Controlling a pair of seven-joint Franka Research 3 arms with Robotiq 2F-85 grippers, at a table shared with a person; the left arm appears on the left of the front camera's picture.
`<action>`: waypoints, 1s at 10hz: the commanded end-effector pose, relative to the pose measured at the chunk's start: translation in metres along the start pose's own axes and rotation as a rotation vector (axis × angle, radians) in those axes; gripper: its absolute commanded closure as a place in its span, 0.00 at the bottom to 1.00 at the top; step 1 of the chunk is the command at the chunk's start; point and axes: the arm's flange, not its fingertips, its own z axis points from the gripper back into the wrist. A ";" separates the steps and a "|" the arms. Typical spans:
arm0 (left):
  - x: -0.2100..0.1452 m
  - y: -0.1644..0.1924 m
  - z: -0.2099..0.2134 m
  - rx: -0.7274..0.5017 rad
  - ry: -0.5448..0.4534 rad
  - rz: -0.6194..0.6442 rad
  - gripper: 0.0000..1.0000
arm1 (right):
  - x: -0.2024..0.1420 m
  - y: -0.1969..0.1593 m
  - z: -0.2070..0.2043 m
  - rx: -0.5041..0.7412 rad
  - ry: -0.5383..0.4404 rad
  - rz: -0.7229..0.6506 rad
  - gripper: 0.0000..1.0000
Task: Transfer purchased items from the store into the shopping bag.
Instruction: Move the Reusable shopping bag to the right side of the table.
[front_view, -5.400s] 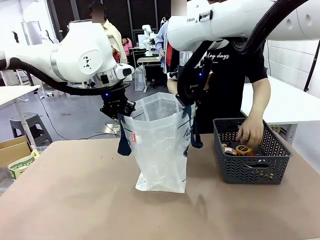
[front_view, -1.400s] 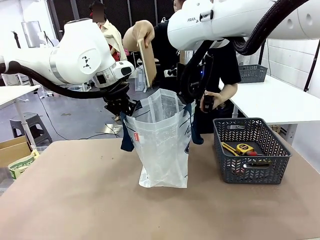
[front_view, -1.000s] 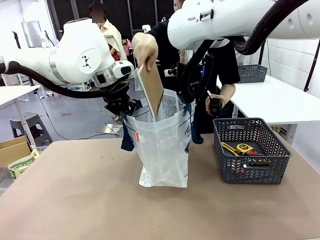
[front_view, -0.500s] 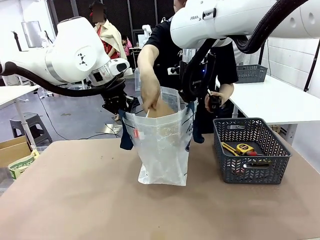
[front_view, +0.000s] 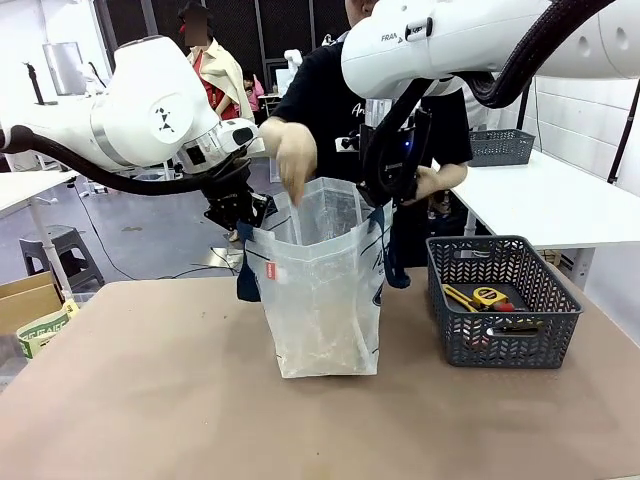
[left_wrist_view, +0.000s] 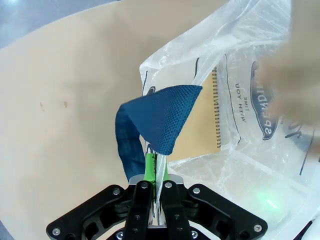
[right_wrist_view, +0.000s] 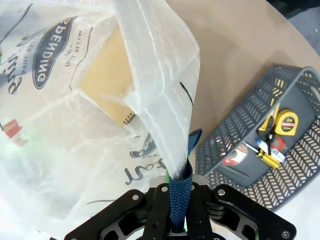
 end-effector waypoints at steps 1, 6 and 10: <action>0.000 0.000 0.001 0.000 -0.004 0.000 1.00 | 0.000 0.000 0.000 -0.005 0.000 0.000 1.00; 0.000 0.000 0.001 0.000 -0.004 0.000 1.00 | 0.000 0.000 0.000 -0.005 0.000 0.000 1.00; 0.000 0.000 0.001 0.000 -0.004 0.000 1.00 | 0.000 0.000 0.000 -0.005 0.000 0.000 1.00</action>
